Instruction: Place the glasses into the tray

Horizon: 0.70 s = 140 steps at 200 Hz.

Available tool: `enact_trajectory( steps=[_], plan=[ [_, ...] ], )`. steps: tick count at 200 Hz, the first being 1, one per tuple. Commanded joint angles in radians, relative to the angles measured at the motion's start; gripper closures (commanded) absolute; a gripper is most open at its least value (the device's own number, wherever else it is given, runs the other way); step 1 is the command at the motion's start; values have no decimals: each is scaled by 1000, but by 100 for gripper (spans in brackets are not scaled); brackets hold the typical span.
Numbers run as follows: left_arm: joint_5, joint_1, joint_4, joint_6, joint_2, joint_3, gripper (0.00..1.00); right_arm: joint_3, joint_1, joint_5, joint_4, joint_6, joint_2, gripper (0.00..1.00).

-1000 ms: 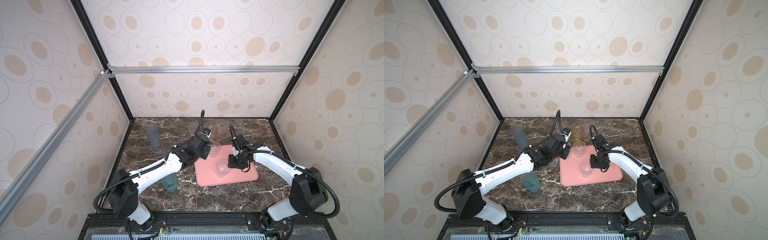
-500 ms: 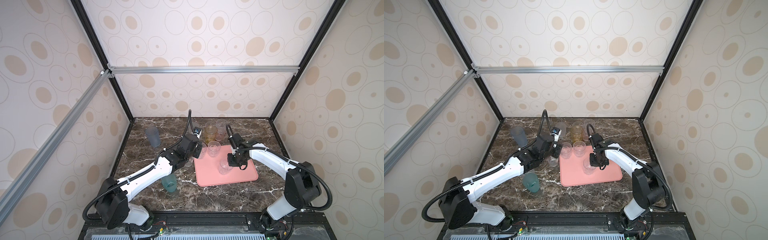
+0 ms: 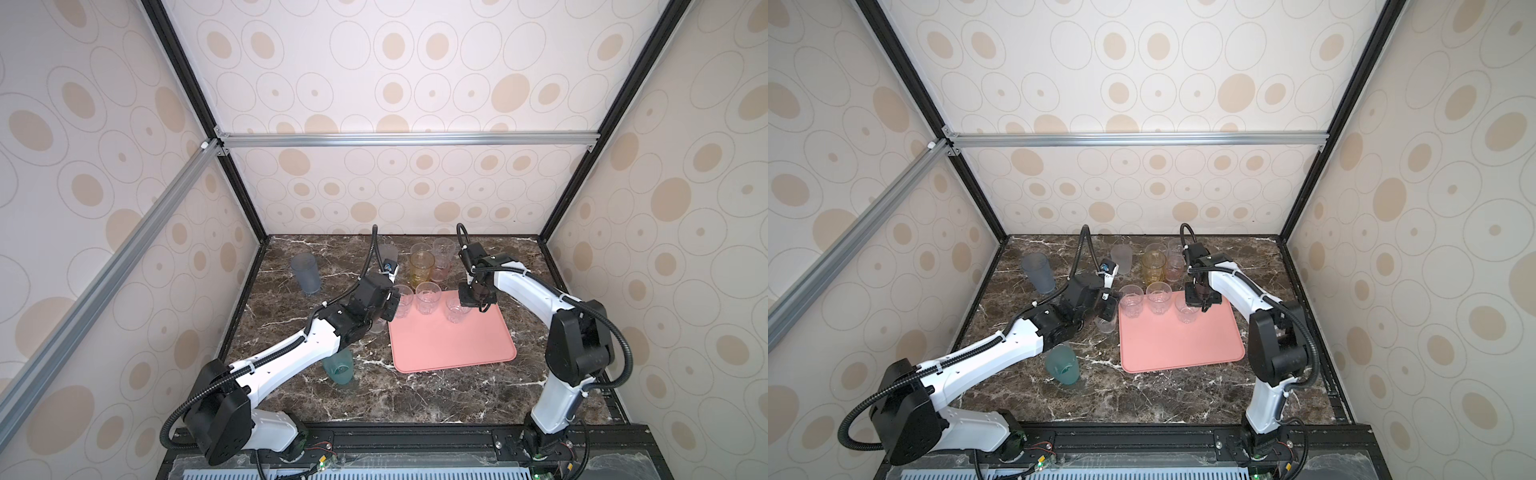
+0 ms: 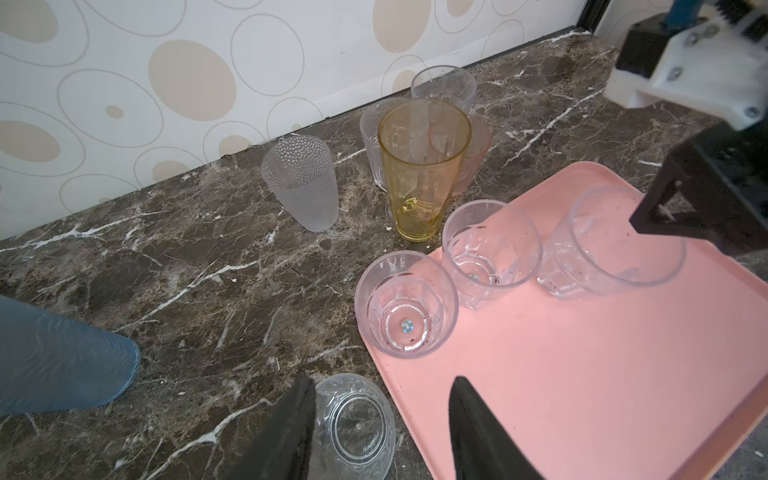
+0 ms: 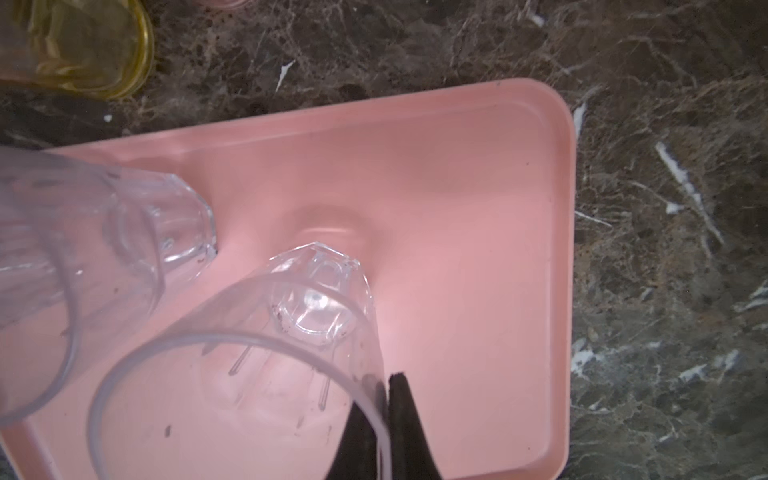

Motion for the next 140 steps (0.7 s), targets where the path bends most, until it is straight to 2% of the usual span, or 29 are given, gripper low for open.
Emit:
enact_trajectory(
  steps=[1, 49, 96, 112, 140],
  plan=[
    [-16, 9, -7, -31, -20, -5, 48, 71, -22, 9, -16, -35, 58, 94],
    [-27, 10, -18, -41, -3, 6, 48, 173, -43, -6, -27, -31, 158, 93],
    [-34, 10, -17, -27, 22, 20, 48, 191, -43, -4, -48, -35, 185, 91],
    [-29, 10, -17, -24, 41, 37, 48, 198, -43, 7, -60, -40, 189, 84],
    [-26, 10, -23, -18, 67, 68, 48, 250, -43, -10, -110, -43, 177, 65]
  ],
)
